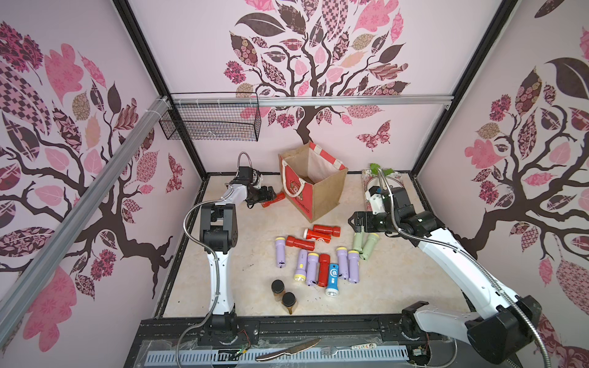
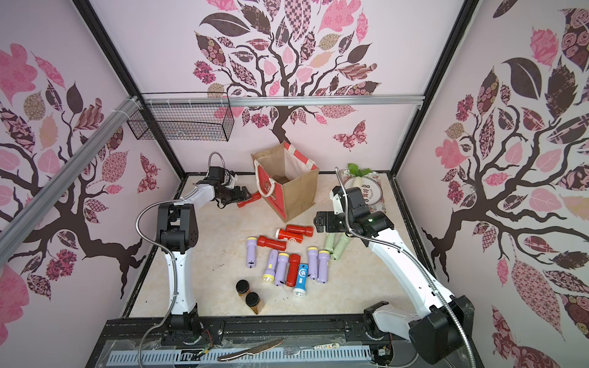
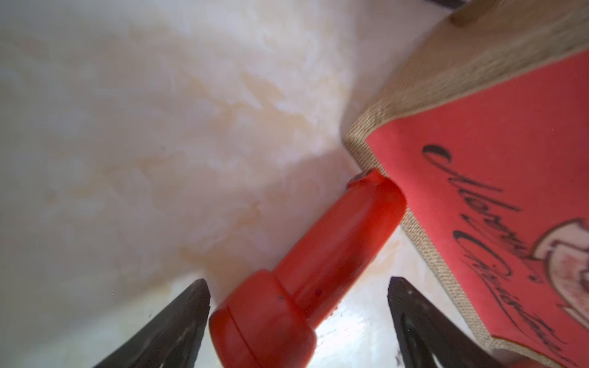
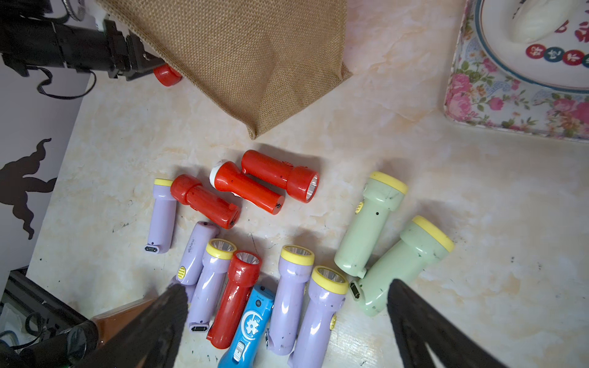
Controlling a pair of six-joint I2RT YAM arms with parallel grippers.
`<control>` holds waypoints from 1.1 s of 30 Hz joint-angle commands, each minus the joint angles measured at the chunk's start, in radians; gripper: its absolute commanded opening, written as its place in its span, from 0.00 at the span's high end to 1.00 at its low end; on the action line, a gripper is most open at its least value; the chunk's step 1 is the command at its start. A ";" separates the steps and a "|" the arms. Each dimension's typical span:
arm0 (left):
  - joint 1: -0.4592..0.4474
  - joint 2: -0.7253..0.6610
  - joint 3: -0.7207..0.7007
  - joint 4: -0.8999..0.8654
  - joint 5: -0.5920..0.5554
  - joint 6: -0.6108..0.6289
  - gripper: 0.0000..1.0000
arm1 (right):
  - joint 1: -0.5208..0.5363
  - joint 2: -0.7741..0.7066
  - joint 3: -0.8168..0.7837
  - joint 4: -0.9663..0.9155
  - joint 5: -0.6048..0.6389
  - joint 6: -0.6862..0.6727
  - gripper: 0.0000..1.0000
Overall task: Put the flashlights into the tote bags
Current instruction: Pick up the flashlight from the center of the board.
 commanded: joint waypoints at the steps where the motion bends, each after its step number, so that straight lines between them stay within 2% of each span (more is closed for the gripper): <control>1: 0.002 -0.055 -0.057 0.046 0.021 -0.005 0.10 | 0.002 0.022 0.039 -0.019 0.010 -0.019 0.00; 7: -0.006 -0.081 -0.114 0.064 0.031 -0.016 0.16 | 0.002 0.027 0.045 -0.034 0.033 -0.034 0.00; 12: -0.042 -0.129 -0.209 0.095 0.022 -0.020 0.18 | 0.003 0.020 0.025 -0.026 0.049 -0.042 0.00; 24: -0.104 -0.218 -0.318 0.069 -0.033 -0.004 0.20 | 0.003 -0.004 -0.010 -0.008 0.074 -0.061 0.00; 26: -0.108 -0.227 -0.320 0.069 -0.065 -0.012 0.17 | 0.002 -0.009 -0.010 -0.006 0.084 -0.065 0.00; 30: -0.108 -0.185 -0.257 0.055 -0.095 -0.011 0.02 | 0.003 -0.006 -0.007 0.007 0.074 -0.067 0.00; 33: -0.108 -0.125 -0.170 0.027 -0.089 -0.004 0.02 | 0.003 -0.017 -0.002 0.024 0.068 -0.068 0.00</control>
